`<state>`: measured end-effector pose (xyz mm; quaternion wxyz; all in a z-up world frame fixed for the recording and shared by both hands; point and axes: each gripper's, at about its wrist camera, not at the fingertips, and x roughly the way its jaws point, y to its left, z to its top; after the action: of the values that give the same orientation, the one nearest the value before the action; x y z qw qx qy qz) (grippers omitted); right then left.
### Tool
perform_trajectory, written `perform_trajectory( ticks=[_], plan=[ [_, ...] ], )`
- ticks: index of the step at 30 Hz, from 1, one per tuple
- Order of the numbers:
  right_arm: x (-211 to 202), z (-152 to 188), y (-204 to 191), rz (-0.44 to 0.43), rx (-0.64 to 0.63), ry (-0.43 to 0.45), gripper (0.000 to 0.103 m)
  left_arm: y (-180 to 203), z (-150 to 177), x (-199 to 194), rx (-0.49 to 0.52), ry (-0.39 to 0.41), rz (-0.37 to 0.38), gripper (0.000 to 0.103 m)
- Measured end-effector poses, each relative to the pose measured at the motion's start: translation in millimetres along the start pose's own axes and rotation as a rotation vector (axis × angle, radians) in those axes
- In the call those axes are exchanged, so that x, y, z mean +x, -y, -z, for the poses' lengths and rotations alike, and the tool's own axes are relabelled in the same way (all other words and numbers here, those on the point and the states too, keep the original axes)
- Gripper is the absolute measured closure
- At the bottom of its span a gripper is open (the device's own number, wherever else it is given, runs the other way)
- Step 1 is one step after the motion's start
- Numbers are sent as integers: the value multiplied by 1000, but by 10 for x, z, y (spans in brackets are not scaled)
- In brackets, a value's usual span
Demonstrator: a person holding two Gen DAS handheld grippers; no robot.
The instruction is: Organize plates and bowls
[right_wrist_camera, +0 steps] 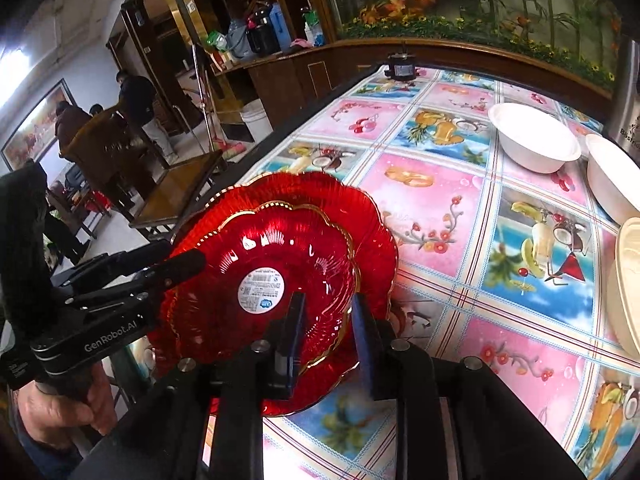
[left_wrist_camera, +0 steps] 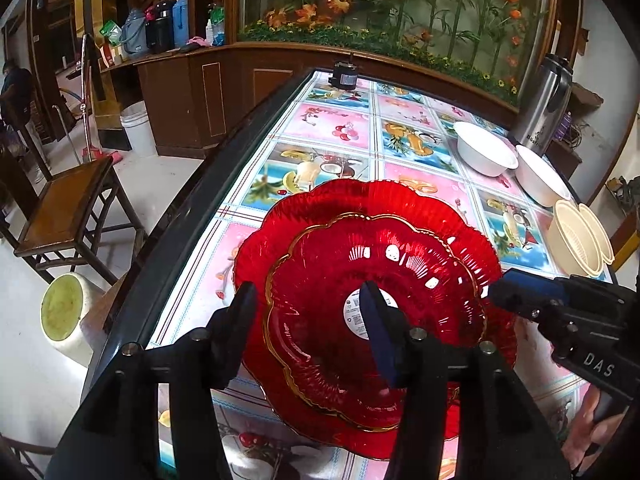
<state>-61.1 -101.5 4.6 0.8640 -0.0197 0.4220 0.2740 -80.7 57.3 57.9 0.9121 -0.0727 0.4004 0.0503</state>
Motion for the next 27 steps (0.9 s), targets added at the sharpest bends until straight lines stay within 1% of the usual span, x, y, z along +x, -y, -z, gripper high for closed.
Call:
perform_trajectory(
  ticks=[5,7,9,11,15,17,19,23,27],
  plan=[
    [-89,-14,70,-8,22,22,78,67,-8,-55,17,12,10,51],
    [-124,-12,117,-14,35,30,75,99,-12,-84,24,15,18,51],
    [-174,-10,181,-16,54,43,67,134,-16,-108,29,19,22,51],
    [-233,-13,252,-25,72,58,64,187,-29,-127,39,22,32,51],
    [-361,-51,472,-24,118,87,64,379,-97,-158,84,22,66,51],
    [-434,-83,611,-22,145,101,64,490,-154,-169,108,20,86,51],
    [-516,-132,765,-15,170,114,64,617,-226,-175,131,12,122,51],
    [-668,-277,1096,1,220,131,64,919,-460,-139,174,-32,215,52],
    [-807,-467,1471,19,283,149,64,1225,-751,-94,209,-49,248,52]
  ],
)
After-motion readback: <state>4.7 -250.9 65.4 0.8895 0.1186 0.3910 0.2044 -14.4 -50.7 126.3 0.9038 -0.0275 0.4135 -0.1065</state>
